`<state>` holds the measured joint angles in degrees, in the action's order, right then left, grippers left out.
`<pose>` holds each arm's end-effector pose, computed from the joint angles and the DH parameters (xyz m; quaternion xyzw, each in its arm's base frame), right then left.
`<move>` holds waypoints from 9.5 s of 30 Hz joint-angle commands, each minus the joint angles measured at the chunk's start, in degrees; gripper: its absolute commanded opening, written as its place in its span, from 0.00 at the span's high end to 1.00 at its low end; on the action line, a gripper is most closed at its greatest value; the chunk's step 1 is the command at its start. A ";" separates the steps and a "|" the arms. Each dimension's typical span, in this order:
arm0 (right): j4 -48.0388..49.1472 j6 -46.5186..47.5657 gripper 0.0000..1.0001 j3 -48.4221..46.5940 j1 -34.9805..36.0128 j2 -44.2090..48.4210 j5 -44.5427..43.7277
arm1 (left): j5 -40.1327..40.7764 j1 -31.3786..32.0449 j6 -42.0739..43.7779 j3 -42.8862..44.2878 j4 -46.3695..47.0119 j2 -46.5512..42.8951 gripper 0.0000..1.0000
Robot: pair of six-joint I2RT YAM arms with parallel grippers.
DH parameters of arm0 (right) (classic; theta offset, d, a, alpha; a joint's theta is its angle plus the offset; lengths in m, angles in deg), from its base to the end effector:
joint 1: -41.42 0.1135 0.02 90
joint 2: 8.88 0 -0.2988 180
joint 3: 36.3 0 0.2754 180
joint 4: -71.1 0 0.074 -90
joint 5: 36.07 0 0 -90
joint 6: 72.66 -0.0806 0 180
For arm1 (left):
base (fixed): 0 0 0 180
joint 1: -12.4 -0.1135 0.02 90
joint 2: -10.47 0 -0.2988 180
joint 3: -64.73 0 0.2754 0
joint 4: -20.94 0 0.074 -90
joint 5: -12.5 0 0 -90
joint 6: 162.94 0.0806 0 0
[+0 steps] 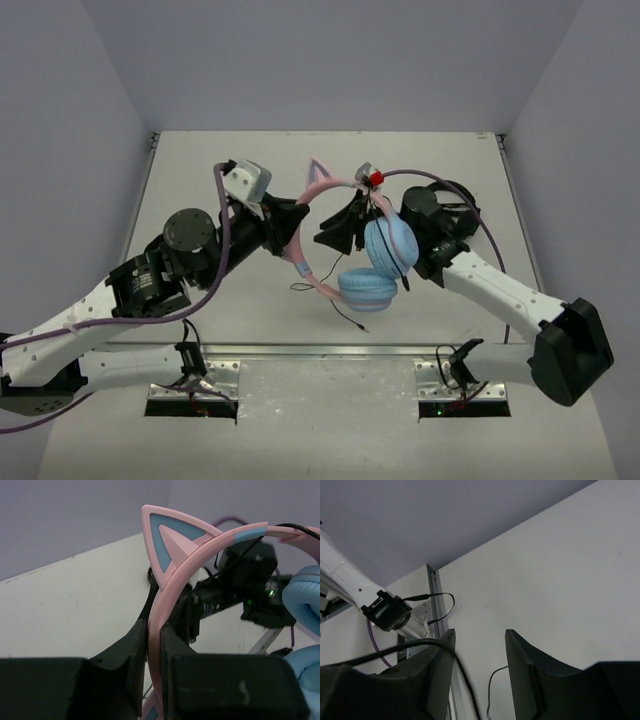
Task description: Wrap the headphones
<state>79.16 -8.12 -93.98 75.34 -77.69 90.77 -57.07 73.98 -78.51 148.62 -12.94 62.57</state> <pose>0.2390 0.2190 0.3315 -0.2676 0.6707 0.5225 0.4534 0.1294 -0.1801 0.4889 0.2240 0.6833 -0.2714 0.6397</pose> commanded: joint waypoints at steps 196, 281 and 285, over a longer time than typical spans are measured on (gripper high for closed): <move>-19.31 17.00 0.99 -2.43 38.16 9.75 -43.87 | 27.49 -26.43 -7.45 10.63 7.92 24.20 0.99; -25.91 31.18 0.53 -14.66 -9.28 -3.07 -28.06 | -13.74 -22.38 -0.06 -8.38 14.18 3.71 1.00; -26.97 27.83 0.45 -14.75 -12.11 -6.23 -26.03 | -14.98 -23.26 0.64 -5.66 14.88 6.26 1.00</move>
<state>52.38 24.19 -108.41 64.89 -81.87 62.73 -70.54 51.64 -75.45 137.93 -5.09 68.60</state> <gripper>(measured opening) 0.540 0.153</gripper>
